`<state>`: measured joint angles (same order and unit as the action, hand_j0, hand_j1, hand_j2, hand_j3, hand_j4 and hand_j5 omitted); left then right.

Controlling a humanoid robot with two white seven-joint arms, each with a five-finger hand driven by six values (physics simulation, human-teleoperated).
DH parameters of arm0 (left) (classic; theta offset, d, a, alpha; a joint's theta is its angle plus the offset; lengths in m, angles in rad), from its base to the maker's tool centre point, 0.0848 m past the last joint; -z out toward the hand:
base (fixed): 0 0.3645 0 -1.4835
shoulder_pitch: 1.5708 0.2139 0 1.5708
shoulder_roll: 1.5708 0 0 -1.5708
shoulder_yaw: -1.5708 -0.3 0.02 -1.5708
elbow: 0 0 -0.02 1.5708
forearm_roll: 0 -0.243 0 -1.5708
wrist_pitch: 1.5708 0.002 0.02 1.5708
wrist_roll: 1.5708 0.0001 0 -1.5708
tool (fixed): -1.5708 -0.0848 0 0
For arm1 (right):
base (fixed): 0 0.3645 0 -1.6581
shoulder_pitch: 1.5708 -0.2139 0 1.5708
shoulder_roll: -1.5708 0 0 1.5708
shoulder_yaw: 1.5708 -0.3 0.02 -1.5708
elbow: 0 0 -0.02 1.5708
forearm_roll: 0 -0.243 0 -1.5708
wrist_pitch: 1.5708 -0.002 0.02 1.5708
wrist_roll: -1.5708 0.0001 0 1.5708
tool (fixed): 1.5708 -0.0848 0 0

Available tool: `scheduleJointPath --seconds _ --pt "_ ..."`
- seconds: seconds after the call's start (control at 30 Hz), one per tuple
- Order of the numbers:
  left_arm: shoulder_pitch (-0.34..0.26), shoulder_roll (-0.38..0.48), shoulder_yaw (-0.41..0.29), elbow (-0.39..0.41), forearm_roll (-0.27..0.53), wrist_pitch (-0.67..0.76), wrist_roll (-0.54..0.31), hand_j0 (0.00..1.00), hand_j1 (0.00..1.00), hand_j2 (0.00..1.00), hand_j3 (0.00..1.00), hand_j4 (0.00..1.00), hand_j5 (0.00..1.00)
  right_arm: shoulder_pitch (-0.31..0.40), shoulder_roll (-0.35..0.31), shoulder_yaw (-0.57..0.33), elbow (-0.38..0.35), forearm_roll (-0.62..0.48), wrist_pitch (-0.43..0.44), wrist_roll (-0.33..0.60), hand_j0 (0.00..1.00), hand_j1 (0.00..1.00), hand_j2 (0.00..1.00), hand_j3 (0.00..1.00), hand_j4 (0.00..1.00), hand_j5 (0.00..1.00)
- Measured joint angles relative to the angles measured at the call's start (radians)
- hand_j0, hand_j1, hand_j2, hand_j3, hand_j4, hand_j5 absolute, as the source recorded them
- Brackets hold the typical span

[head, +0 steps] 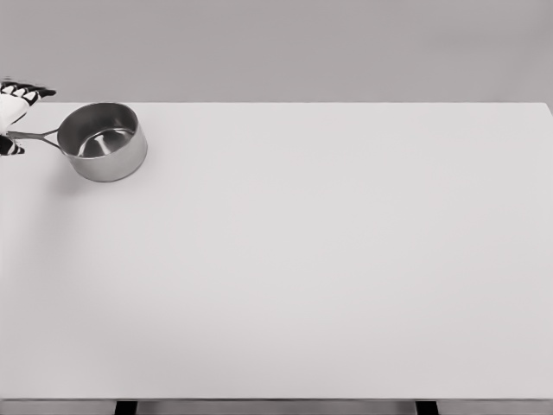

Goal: Rotate pot handle

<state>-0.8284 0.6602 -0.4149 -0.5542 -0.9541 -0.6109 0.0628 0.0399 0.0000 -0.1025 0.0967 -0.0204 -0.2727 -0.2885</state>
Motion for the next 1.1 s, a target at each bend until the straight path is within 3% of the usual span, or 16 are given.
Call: scheduleJointPath --seconds 0.4,0.9,1.1 --pt "0.058 0.016 0.017 -0.103 0.004 0.0 0.001 1.0 1.0 1.0 1.0 1.0 1.0 0.0 0.0 0.0 0.0 0.0 0.0 0.0 1.0 1.0 1.0 1.0 1.0 1.0" --pt "0.058 0.03 0.021 -0.207 0.025 0.0 -0.001 1.0 1.0 1.0 1.0 1.0 1.0 0.0 0.0 0.0 0.0 0.0 0.0 0.0 1.0 1.0 1.0 1.0 1.0 1.0" --pt "0.078 0.045 0.021 -0.327 0.065 0.0 -0.003 1.0 1.0 1.0 1.0 1.0 1.0 0.0 0.0 0.0 0.0 0.0 0.0 0.0 1.0 1.0 1.0 1.0 1.0 1.0"
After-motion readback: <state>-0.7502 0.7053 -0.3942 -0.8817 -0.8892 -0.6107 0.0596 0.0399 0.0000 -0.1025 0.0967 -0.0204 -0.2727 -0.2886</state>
